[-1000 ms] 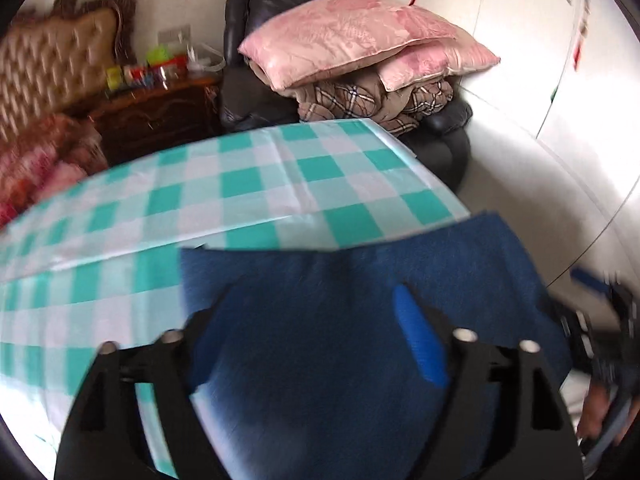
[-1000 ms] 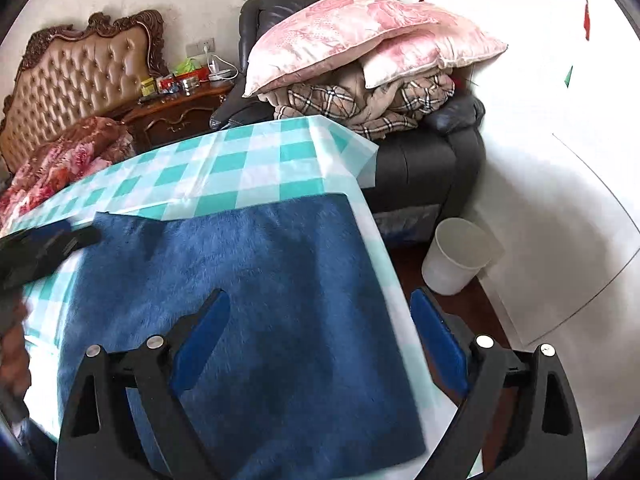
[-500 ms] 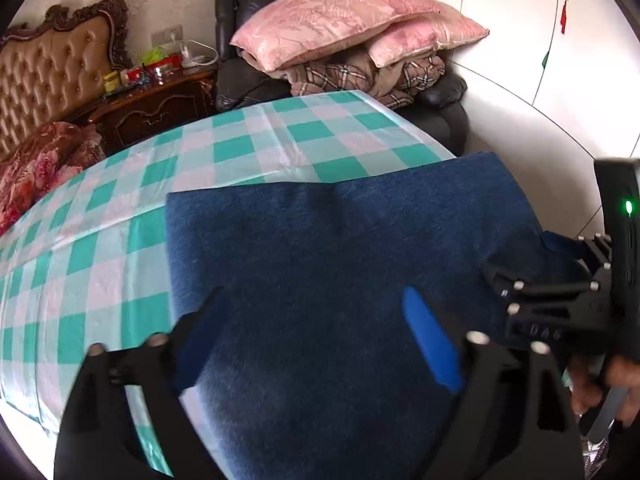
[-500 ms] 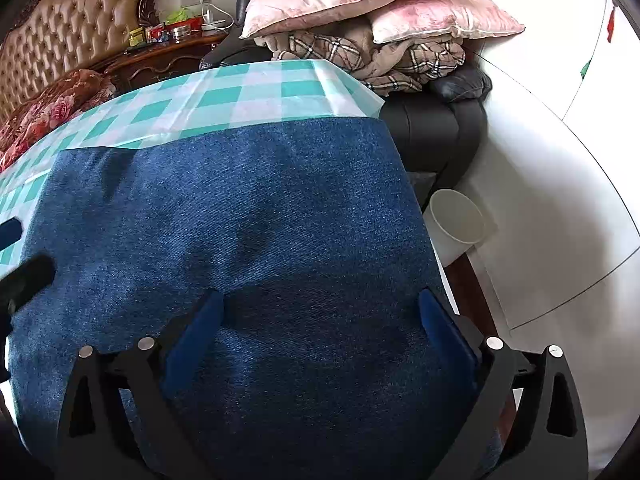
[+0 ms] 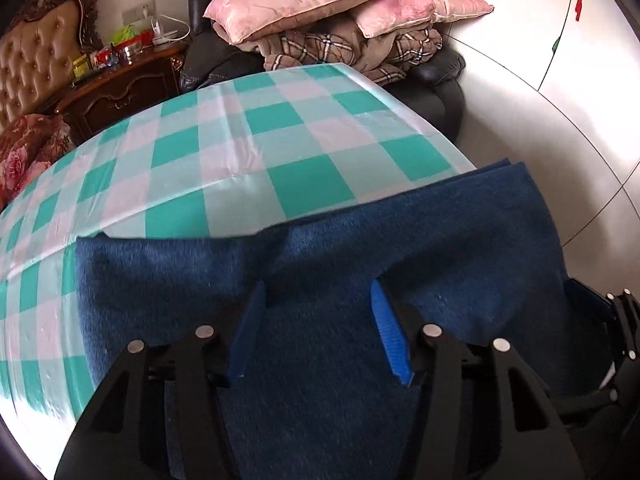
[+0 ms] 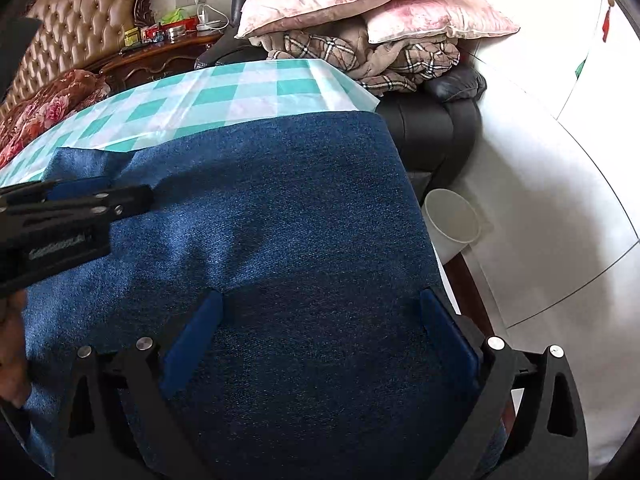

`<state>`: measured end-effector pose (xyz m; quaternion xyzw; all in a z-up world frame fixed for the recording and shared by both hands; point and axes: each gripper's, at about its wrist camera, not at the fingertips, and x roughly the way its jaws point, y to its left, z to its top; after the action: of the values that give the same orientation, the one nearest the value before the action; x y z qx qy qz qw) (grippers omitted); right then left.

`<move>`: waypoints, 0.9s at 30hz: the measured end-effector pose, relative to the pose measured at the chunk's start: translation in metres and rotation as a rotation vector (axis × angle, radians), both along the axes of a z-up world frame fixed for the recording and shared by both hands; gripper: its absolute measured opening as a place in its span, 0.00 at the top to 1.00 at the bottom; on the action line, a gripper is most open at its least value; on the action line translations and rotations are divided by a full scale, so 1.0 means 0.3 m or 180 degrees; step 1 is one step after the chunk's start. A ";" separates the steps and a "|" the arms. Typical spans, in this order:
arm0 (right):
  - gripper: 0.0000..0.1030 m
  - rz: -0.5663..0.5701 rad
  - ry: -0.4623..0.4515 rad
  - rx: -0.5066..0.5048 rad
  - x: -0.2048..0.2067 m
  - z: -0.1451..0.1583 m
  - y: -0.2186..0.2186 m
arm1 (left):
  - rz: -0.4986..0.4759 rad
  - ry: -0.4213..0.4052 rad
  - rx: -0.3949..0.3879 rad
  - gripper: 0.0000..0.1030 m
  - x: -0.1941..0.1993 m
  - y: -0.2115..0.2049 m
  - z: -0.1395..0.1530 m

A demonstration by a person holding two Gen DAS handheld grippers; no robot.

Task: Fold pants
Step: 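Press and smooth the folded jeans stack with both open grippers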

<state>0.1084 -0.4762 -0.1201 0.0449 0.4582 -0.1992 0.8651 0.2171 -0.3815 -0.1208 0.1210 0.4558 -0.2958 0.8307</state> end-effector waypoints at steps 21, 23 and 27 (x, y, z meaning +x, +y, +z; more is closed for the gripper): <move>0.08 -0.0185 0.0026 0.0042 -0.094 0.026 0.047 | -0.0451 -0.0072 -0.0011 0.72 -0.005 -0.184 0.044; 0.08 -0.0199 0.0017 0.0062 -0.096 0.023 0.045 | -0.0380 -0.0016 -0.0050 0.72 -0.040 -0.125 0.053; 0.08 -0.0192 0.0028 0.0040 -0.096 0.021 0.049 | -0.0278 0.0139 0.0047 0.72 -0.106 -0.033 0.008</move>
<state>0.0797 -0.4614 -0.1138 0.0634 0.4617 -0.2225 0.8563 0.1854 -0.3913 -0.1184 0.1404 0.4704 -0.3310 0.8059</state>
